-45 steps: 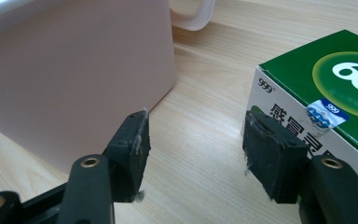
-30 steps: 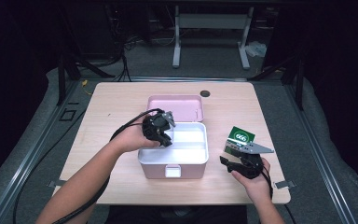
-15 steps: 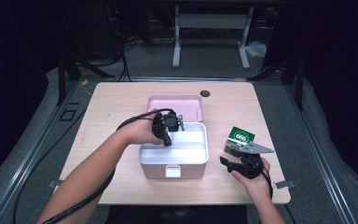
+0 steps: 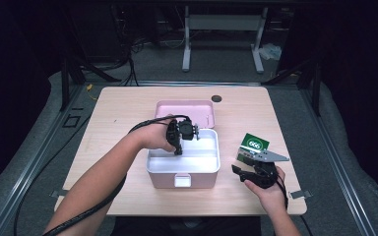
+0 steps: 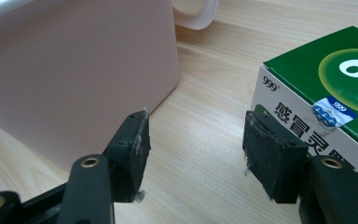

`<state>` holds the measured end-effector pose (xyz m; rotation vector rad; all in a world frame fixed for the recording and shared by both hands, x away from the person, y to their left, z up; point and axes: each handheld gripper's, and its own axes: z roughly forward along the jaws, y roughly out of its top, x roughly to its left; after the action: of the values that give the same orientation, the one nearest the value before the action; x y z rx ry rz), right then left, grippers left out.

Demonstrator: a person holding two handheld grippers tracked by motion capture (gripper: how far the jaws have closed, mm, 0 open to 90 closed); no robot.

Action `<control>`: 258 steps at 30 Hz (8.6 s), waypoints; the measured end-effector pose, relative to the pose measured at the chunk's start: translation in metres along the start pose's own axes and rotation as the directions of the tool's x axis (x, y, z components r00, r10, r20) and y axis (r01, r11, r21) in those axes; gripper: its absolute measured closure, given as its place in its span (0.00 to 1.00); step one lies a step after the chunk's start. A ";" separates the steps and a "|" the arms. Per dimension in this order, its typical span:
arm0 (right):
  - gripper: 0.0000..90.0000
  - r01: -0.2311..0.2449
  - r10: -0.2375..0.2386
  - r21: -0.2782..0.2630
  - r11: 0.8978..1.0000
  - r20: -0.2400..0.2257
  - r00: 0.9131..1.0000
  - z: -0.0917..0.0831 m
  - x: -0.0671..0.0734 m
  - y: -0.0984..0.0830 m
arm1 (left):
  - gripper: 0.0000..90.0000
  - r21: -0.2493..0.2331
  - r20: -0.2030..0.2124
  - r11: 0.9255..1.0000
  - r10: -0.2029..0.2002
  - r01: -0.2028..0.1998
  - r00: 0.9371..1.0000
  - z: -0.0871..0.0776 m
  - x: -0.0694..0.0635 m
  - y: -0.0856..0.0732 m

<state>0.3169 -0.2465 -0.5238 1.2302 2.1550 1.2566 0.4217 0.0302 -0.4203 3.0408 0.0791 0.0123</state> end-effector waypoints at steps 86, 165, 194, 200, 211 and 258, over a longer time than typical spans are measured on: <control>0.46 -0.017 0.017 0.005 1.000 0.001 1.000 0.002 -0.001 -0.001 | 0.99 -0.105 -0.081 0.967 -0.239 0.231 0.967 -0.068 0.002 -0.180; 0.15 0.273 -0.297 0.363 0.891 0.009 0.955 -0.004 -0.020 0.073 | 0.51 -0.667 0.145 0.367 -0.790 0.648 0.596 0.068 -0.059 -0.311; 0.16 0.442 -0.337 0.756 0.482 -0.305 0.891 0.074 -0.081 0.121 | 0.51 -0.665 0.181 0.379 -0.755 0.644 0.631 0.071 -0.059 -0.309; 0.17 0.429 -0.325 0.756 0.495 -0.297 0.898 0.074 -0.081 0.121 | 0.51 -0.659 0.178 0.384 -0.756 0.647 0.630 0.072 -0.059 -0.309; 0.18 0.424 -0.320 0.753 0.502 -0.294 0.901 0.071 -0.081 0.123 | 0.51 -0.658 0.177 0.383 -0.758 0.648 0.628 0.072 -0.059 -0.310; 0.18 0.832 -0.586 0.439 0.340 -0.593 0.553 0.033 0.110 0.250 | 0.51 -0.663 0.180 0.379 -0.757 0.646 0.628 0.071 -0.059 -0.313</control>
<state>0.4035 -0.0824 -0.3206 0.0082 3.0287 0.2136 0.3473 0.3310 -0.5223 2.0120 1.1311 0.1729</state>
